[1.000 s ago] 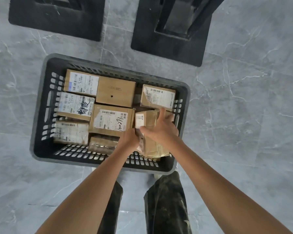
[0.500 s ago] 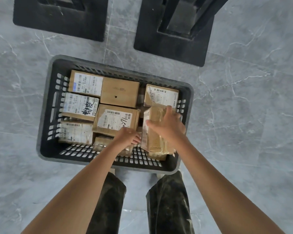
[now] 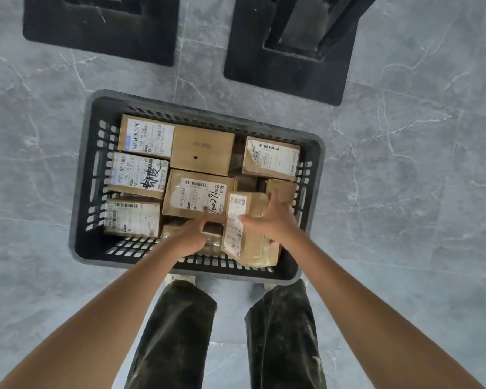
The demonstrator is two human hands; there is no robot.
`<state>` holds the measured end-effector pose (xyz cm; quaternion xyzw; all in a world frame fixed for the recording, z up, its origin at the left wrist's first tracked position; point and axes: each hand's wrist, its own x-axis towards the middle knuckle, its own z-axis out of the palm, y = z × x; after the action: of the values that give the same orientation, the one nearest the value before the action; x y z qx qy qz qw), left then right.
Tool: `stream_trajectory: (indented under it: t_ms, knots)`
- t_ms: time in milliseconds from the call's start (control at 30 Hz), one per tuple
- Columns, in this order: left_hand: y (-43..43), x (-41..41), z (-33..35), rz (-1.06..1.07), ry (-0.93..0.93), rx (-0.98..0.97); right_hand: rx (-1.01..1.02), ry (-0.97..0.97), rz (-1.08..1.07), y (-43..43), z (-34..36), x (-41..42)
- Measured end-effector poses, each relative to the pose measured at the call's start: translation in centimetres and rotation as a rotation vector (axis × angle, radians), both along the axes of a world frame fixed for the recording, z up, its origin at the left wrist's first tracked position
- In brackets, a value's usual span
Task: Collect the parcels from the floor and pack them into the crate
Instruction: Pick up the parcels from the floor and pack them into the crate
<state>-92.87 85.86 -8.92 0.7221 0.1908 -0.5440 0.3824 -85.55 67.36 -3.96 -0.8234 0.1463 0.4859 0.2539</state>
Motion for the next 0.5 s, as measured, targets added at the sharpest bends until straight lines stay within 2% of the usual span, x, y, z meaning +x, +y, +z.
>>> stream_trajectory:
  t_ms: [67, 200, 400, 467, 500]
  knots:
    - [0.6, -0.2, 0.3, -0.007, -0.018, 0.084, -0.035, -0.075, -0.028, 0.4, -0.5, -1.4]
    - [1.4, -1.0, 0.7, -0.335, -0.134, 0.256, -0.189, -0.227, 0.055, 0.7, -0.8, -2.5]
    - [1.1, -0.2, 1.5, -0.566, -0.033, 0.340, -0.246, -0.202, 0.029, 1.0, -0.8, -1.6]
    - [0.8, 0.4, 1.9, -0.606, -0.100, 0.397, -0.272, -0.204, 0.043, 1.0, -0.8, -1.6]
    - [0.4, 0.7, 2.1, -0.634, -0.205, 0.430, -0.276, -0.203, 0.047, 1.1, -0.7, -1.7]
